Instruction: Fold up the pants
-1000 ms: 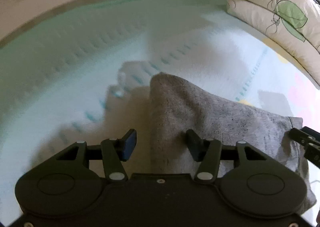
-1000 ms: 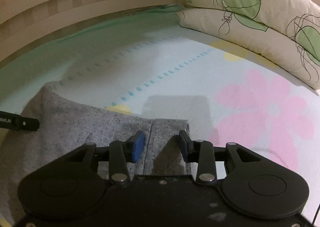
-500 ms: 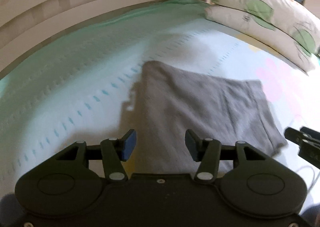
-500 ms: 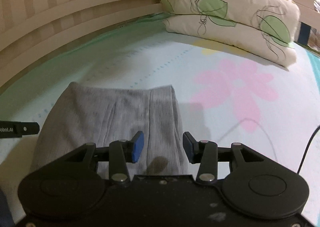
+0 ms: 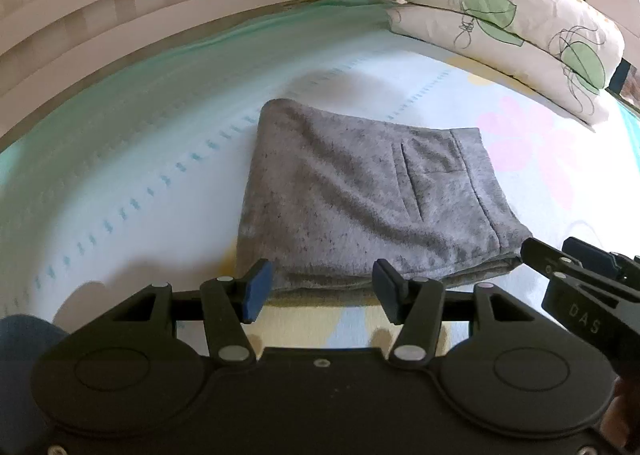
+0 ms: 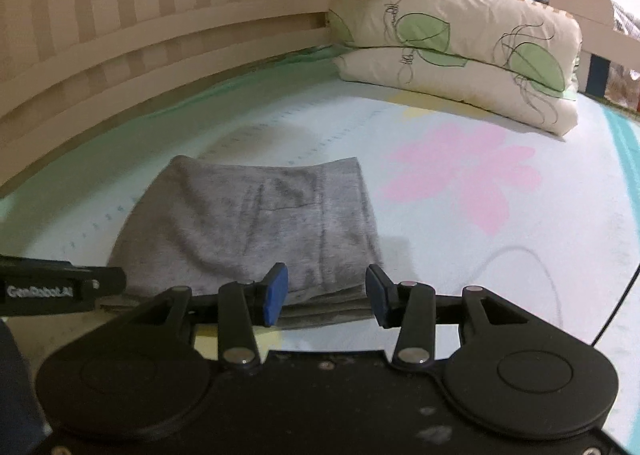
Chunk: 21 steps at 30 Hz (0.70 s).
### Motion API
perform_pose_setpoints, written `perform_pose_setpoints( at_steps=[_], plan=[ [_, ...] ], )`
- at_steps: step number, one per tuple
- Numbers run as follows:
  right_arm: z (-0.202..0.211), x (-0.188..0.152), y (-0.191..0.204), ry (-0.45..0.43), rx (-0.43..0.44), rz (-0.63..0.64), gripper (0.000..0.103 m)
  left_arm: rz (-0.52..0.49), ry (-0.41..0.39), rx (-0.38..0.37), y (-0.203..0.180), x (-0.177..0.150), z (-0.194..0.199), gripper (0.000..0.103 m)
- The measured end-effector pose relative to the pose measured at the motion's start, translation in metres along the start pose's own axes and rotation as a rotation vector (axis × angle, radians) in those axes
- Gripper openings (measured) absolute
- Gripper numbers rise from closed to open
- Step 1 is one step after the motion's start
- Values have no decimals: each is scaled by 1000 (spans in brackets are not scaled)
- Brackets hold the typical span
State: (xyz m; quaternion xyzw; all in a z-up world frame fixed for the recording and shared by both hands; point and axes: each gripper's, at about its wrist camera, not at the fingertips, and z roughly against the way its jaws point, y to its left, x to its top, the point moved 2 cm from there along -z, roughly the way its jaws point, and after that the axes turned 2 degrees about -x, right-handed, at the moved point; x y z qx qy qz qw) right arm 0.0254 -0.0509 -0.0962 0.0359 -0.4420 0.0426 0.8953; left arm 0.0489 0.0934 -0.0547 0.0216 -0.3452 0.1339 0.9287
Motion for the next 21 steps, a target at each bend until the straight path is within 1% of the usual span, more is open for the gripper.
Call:
perform_pose_setpoints(
  at_steps=[4, 11, 21],
  plan=[
    [0, 0, 0, -7, 8, -4, 46, 4, -6, 9, 0, -2, 2, 61],
    [-7, -1, -6, 26, 17, -45, 46, 3, -9, 30, 0, -5, 2, 61],
    [-11, -2, -6, 43, 24, -55, 46, -6, 4, 28, -1, -5, 1, 61]
  ],
)
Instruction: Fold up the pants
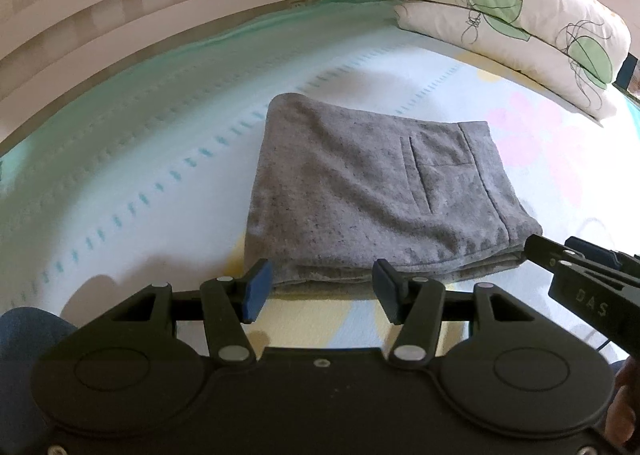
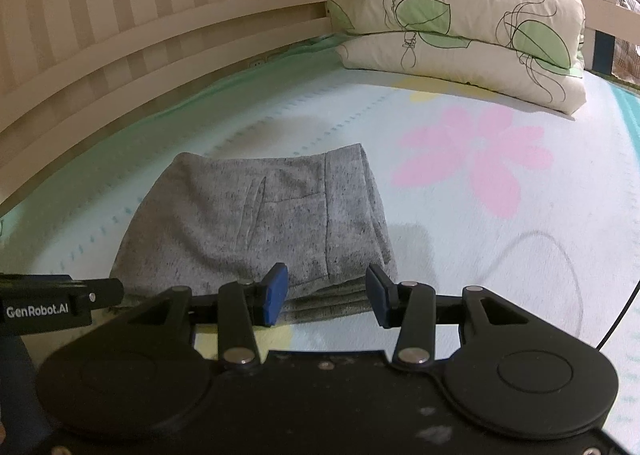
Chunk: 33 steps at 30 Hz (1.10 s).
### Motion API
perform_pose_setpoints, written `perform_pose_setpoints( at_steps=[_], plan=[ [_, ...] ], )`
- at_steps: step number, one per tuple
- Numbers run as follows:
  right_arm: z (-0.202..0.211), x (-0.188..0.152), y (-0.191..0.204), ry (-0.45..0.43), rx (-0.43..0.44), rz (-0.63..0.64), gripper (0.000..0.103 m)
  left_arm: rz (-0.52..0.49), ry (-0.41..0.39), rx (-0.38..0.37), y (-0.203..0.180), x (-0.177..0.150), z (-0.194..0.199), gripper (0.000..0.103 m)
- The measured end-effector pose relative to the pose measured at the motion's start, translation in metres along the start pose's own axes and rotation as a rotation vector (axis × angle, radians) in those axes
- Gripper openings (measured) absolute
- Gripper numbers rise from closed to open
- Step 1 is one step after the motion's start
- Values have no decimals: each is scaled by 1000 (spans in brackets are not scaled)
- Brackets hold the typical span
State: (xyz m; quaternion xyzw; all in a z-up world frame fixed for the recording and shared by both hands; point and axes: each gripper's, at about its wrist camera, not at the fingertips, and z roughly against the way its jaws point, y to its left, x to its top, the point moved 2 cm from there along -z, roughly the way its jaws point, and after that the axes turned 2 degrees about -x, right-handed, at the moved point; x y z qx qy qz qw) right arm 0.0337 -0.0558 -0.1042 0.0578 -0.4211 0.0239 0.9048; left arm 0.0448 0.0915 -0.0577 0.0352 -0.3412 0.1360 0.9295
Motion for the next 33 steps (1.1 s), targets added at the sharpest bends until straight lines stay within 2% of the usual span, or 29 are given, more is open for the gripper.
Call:
perform_pose_setpoints(
  at_steps=[33],
  plan=[
    [-4, -2, 5, 26, 5, 32, 46, -8, 30, 13, 0, -2, -6, 61]
  ],
)
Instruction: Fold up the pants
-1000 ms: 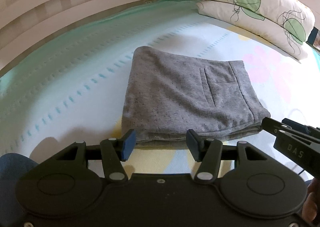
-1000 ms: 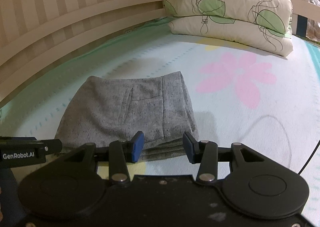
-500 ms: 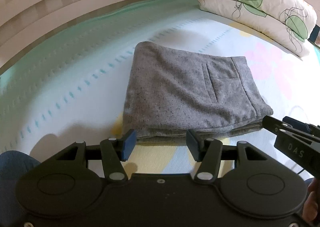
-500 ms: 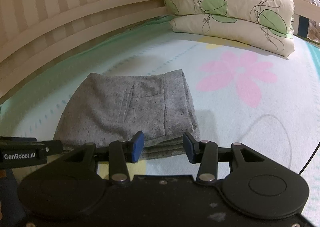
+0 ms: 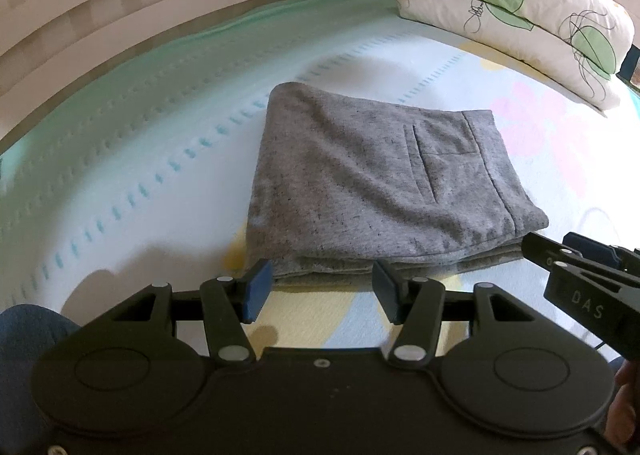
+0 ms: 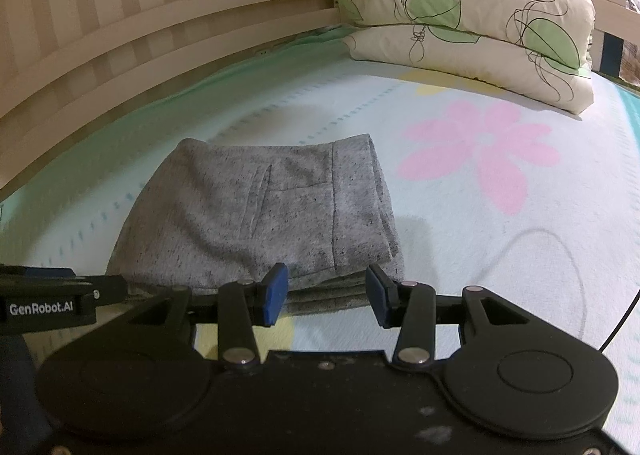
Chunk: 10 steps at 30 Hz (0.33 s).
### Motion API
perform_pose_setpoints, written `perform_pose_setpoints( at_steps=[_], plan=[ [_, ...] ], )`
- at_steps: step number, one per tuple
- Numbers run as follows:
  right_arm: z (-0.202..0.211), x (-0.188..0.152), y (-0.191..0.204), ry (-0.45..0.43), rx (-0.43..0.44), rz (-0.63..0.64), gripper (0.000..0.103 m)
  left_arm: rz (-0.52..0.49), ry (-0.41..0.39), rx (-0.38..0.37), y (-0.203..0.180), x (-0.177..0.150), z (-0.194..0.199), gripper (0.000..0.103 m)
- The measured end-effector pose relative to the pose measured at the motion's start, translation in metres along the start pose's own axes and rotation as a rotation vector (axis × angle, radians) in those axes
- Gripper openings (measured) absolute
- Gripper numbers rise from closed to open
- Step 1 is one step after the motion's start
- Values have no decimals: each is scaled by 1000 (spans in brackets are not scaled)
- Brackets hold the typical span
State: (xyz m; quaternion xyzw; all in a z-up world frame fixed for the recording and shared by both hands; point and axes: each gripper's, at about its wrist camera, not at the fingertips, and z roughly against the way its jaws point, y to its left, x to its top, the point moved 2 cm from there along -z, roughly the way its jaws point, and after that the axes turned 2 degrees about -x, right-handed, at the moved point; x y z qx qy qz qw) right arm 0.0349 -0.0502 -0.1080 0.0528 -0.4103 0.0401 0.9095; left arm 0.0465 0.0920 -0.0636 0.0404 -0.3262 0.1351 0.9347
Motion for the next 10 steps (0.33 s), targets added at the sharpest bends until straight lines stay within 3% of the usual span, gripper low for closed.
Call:
perform_pose_setpoints(
  at_steps=[10],
  plan=[
    [-1, -1, 0, 9, -1, 2, 46, -10, 8, -1, 0, 1, -2, 61]
  ],
)
